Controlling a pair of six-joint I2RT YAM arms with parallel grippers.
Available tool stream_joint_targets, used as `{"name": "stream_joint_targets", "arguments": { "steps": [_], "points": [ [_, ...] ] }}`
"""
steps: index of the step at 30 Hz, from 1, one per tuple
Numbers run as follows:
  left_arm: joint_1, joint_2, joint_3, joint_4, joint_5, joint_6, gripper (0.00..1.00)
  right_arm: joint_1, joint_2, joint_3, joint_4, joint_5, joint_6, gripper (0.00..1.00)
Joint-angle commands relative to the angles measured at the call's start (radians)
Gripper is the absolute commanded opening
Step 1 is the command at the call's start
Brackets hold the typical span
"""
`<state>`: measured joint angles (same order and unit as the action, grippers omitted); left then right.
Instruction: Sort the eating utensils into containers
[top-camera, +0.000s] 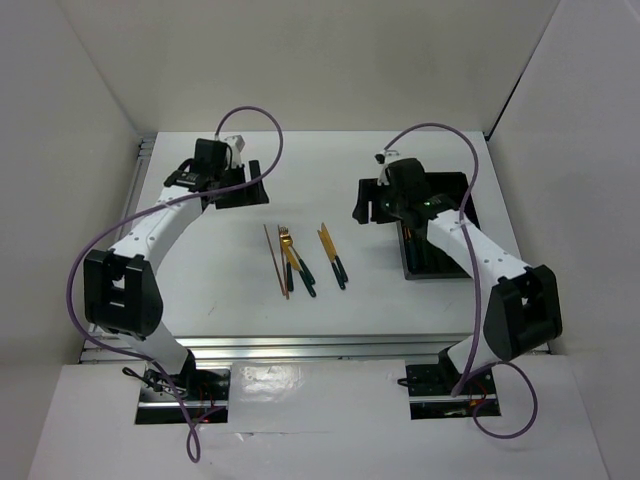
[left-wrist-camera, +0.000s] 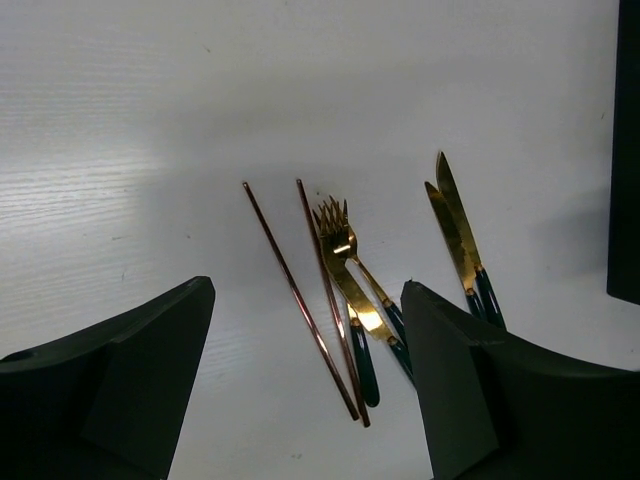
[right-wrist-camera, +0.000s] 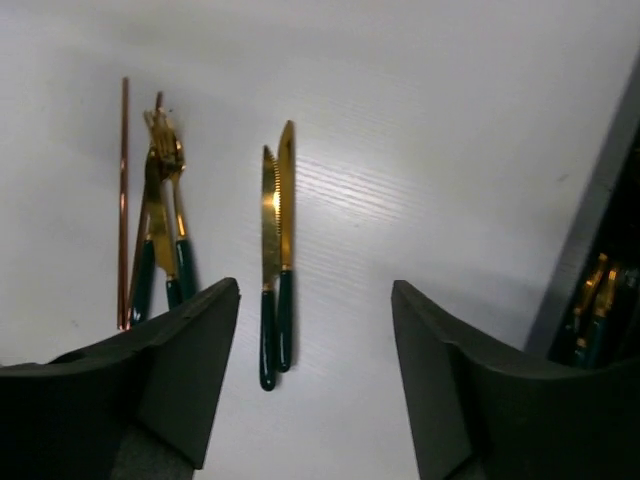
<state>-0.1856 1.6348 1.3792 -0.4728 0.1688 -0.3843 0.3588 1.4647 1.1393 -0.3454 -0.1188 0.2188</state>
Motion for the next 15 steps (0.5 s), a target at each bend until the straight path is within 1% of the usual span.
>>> {"name": "stream_joint_targets", "arguments": {
  "steps": [1,3,5,10,11,15],
  "points": [
    [-0.052,0.007,0.014,0.005,-0.034,-0.045,0.89,0.037,0.025,-0.015,0.089,-0.073,0.005,0.68],
    [-0.067,0.007,-0.008,0.005,-0.043,-0.073,0.88,0.052,0.036,-0.015,0.100,-0.082,0.005,0.64],
    [-0.081,0.007,-0.018,0.005,-0.052,-0.086,0.83,0.081,0.054,-0.015,0.109,-0.071,0.005,0.58],
    [-0.120,0.007,-0.068,0.014,-0.072,-0.114,0.77,0.138,0.074,-0.024,0.109,-0.045,0.005,0.57],
    [-0.129,0.007,-0.068,0.002,-0.072,-0.114,0.76,0.153,0.085,-0.024,0.109,-0.045,0.005,0.55],
    [-0.166,-0.004,-0.104,0.002,-0.103,-0.134,0.75,0.177,0.130,-0.033,0.100,-0.012,0.028,0.50]
  ]
}}
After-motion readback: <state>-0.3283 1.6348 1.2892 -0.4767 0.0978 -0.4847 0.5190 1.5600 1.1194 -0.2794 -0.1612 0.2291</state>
